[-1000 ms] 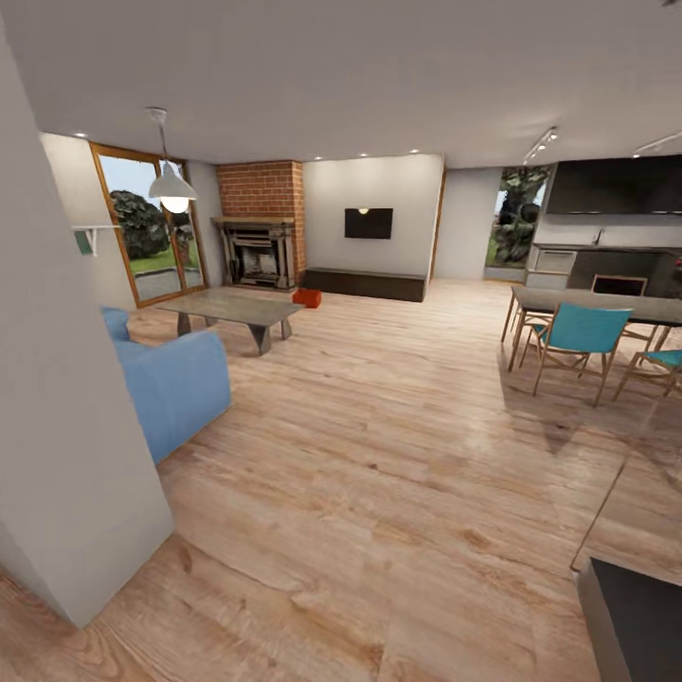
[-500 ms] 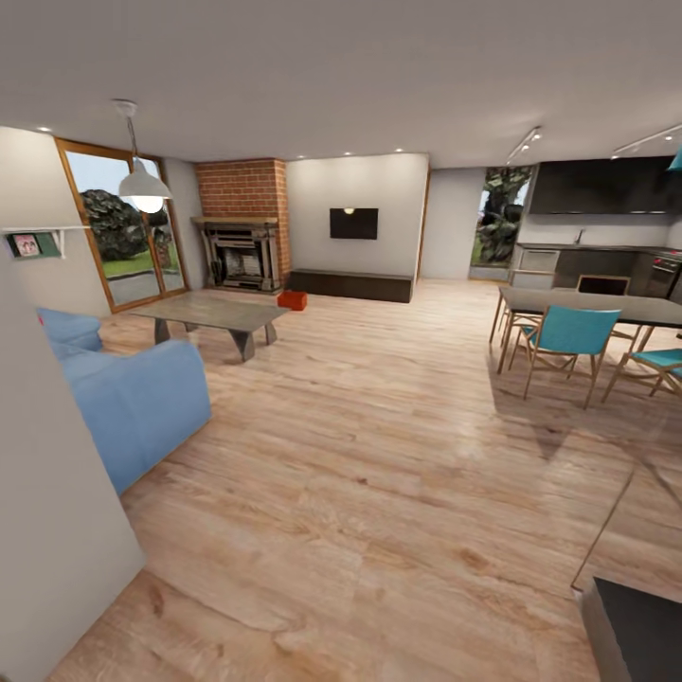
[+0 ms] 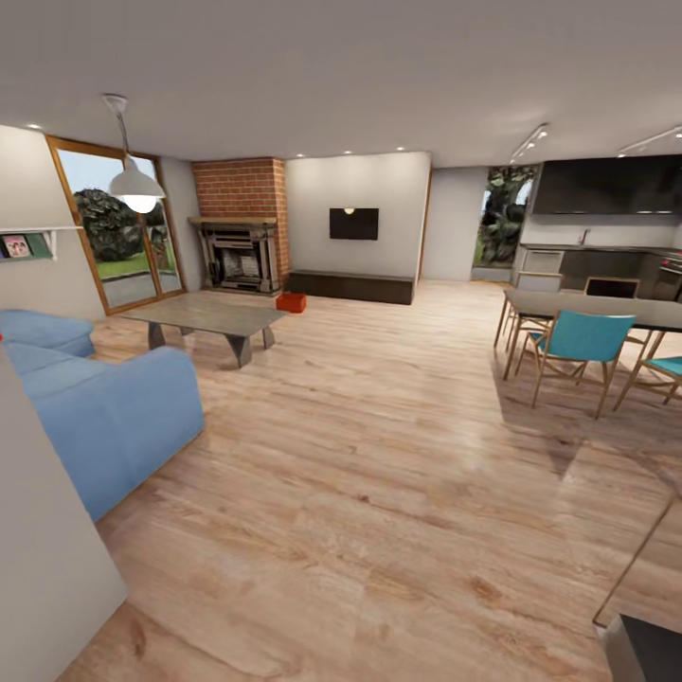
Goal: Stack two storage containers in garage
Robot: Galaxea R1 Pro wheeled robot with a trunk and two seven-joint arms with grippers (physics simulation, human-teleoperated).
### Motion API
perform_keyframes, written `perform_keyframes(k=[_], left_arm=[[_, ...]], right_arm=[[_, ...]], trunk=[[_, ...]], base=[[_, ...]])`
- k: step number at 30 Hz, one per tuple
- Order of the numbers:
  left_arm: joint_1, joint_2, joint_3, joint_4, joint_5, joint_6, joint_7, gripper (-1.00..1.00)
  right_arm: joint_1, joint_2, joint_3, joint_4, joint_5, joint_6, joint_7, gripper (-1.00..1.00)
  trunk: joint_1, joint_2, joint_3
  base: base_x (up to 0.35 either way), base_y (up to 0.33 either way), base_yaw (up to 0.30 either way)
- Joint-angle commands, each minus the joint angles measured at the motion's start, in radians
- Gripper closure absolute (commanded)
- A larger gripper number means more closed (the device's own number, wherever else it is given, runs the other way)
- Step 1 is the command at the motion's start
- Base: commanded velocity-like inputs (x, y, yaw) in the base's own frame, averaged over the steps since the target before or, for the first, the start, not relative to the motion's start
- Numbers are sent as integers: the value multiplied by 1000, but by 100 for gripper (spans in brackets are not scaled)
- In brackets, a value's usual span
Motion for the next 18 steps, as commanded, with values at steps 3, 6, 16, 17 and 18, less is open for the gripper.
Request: perform_keyframes(k=[3, 6, 16, 17, 18], left_arm=[[-1, 0, 0, 1, 11, -3, -3, -100], [-1, 0, 0, 1, 10, -3, -3, -100], [-1, 0, 0, 1, 11, -3, -3, -100], [-1, 0, 0, 1, 11, -3, -3, -100], [-1, 0, 0, 1, 11, -3, -3, -100]], right_arm=[[-1, 1, 8, 3, -9, -5, -1, -100], [-1, 1, 8, 3, -9, -5, -1, -100], [-1, 1, 8, 3, -9, -5, -1, -100], [-1, 1, 8, 3, -9, -5, -1, -100], [-1, 1, 8, 3, -9, -5, 0, -100]], trunk=[[1, -1, -1], [1, -1, -1], [1, -1, -1], [1, -1, -1], [1, -1, -1]], base=[[322, 0, 0], [322, 0, 0], [322, 0, 0], [322, 0, 0], [322, 0, 0]])
